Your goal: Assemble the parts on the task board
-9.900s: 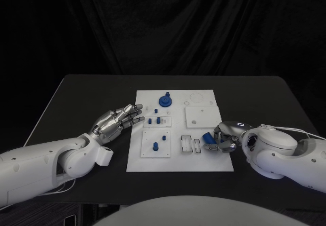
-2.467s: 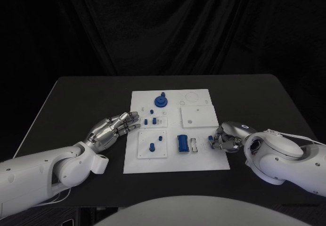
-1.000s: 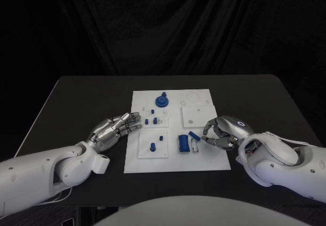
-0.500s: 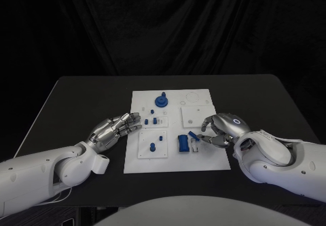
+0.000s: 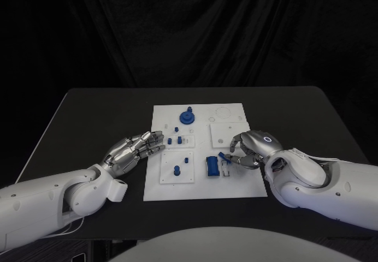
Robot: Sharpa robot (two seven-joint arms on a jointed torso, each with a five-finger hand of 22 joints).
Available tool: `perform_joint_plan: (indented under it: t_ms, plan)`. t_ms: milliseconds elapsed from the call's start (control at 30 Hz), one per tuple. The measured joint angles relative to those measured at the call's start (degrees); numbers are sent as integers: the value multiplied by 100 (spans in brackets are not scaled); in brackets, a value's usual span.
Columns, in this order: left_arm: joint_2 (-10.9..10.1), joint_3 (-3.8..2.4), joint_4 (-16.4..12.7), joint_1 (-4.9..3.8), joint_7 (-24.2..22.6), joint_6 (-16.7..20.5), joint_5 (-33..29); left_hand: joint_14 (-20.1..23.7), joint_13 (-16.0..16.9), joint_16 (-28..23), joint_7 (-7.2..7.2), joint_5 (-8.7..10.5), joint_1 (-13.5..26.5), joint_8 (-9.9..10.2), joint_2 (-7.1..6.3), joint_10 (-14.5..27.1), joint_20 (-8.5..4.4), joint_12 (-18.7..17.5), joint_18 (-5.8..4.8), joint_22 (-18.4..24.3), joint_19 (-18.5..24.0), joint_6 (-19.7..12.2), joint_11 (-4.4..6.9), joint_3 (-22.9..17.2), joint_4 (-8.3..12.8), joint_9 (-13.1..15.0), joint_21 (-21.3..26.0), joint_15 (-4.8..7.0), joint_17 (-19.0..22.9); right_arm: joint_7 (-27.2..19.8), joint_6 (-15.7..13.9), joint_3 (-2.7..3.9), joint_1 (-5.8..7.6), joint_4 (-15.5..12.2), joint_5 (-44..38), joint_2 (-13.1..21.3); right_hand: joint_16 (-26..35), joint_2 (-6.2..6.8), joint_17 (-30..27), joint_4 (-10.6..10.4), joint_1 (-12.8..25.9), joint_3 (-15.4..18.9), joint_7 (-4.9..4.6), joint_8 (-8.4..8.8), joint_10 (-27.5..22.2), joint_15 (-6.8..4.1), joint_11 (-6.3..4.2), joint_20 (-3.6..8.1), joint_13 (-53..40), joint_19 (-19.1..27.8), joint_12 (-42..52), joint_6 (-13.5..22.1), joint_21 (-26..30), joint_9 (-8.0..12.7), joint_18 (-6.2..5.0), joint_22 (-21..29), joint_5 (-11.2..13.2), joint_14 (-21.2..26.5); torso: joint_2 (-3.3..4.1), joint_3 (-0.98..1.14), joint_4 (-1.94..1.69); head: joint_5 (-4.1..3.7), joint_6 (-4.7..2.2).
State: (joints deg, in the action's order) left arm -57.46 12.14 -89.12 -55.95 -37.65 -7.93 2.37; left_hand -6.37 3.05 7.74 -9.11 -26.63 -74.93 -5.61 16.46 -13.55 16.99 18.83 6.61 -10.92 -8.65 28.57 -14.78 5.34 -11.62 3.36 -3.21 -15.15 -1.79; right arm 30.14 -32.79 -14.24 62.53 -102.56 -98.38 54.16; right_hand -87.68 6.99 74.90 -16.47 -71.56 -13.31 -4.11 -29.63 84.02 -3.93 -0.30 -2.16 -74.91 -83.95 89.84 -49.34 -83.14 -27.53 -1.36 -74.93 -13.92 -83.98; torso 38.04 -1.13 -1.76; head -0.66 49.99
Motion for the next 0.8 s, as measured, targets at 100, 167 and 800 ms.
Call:
perform_joint_plan:
  t_ms: [100,167,800]
  plan:
    - [5,0,5,1,4,-7,0,0,0,0,0,0,0,0,0,0,0,0,0,0,0,0,0,0,0,0,0,0,0,4,38,0,-3,50,16,-61,0,-27,0,20,-34,-33,3,-7,0,0,0,0,0,0,0,-3,18,11,0,0,-21,0,0,0,0,-4,0]
    - [7,0,7,3,7,-13,0,0,0,0,0,0,0,0,0,0,0,0,0,0,0,0,0,0,0,0,0,0,0,7,64,1,-5,75,22,-91,0,16,0,44,-142,-56,20,-33,0,0,0,0,0,0,0,-20,23,17,0,0,-21,0,-1,0,0,-4,0]
    - [21,0,21,14,34,-61,0,0,-1,0,0,0,0,0,0,0,0,0,0,0,0,0,0,0,0,0,0,0,1,33,336,6,-14,194,49,-207,22,205,0,147,-677,-78,92,-133,-20,-22,-21,0,0,0,0,-92,23,71,0,1,198,-21,-3,5,3,-13,0]
